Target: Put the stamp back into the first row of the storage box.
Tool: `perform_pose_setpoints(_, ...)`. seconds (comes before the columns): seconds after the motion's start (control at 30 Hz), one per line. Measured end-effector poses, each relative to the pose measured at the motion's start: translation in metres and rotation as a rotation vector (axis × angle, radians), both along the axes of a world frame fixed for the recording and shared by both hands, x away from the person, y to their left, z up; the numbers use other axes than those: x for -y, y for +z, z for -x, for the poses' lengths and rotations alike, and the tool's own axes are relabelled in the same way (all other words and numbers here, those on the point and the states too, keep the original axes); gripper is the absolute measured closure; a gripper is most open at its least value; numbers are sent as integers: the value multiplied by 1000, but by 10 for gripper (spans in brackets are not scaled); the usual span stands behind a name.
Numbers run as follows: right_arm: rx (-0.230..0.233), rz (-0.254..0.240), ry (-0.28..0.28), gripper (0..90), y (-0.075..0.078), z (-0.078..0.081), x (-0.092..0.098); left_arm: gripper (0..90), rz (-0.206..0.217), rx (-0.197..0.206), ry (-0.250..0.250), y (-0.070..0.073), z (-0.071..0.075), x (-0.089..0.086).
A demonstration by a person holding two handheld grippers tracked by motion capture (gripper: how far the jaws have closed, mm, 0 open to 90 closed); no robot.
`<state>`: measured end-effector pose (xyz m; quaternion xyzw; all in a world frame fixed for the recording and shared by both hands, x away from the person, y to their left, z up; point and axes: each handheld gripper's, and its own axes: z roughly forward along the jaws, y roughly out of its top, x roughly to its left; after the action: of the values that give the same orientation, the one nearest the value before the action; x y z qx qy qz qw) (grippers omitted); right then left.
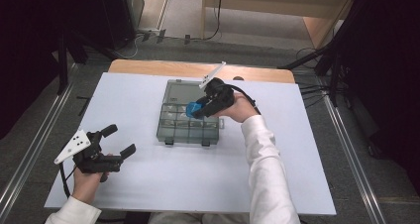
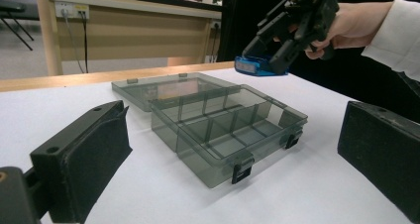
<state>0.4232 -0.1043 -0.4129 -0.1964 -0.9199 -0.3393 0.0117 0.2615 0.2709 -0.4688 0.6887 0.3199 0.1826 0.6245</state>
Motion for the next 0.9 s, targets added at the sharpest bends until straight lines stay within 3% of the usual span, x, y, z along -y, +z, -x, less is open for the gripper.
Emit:
perform_pose_setpoints(0.23, 10, 35, 13, 421, -9, -16, -10, 0, 5, -2, -3, 0, 0, -1)
perform_pose_setpoints(0.33, 48, 54, 11, 421, -19, -25, -12, 0, 7, -4, -6, 0, 0, -1)
perform_pose_setpoints(0.4, 49, 70, 3, 421, -25, -27, -13, 0, 8, -5, -7, 0, 0, -1)
perform_pose_setpoints(0.7, 53, 69, 31, 413, -39, -34, -18, 0, 16, -11, -15, 0, 0, -1)
perform_pose_setpoints(0.73, 34, 66, 34, 373, -39, -33, -17, 0, 20, -15, -14, -1, 0, -1)
perform_pose_setpoints(0.8, 55, 51, 34, 218, -39, -32, -17, 0, 20, -16, -11, -1, 0, -2)
perform_pose_setpoints(0.83, 55, 51, 34, 218, -39, -32, -17, 0, 20, -16, -11, -1, 0, -2)
perform_pose_setpoints(0.9, 108, 72, 44, 148, -38, -28, -18, 0, 26, -17, -10, -1, -1, -2)
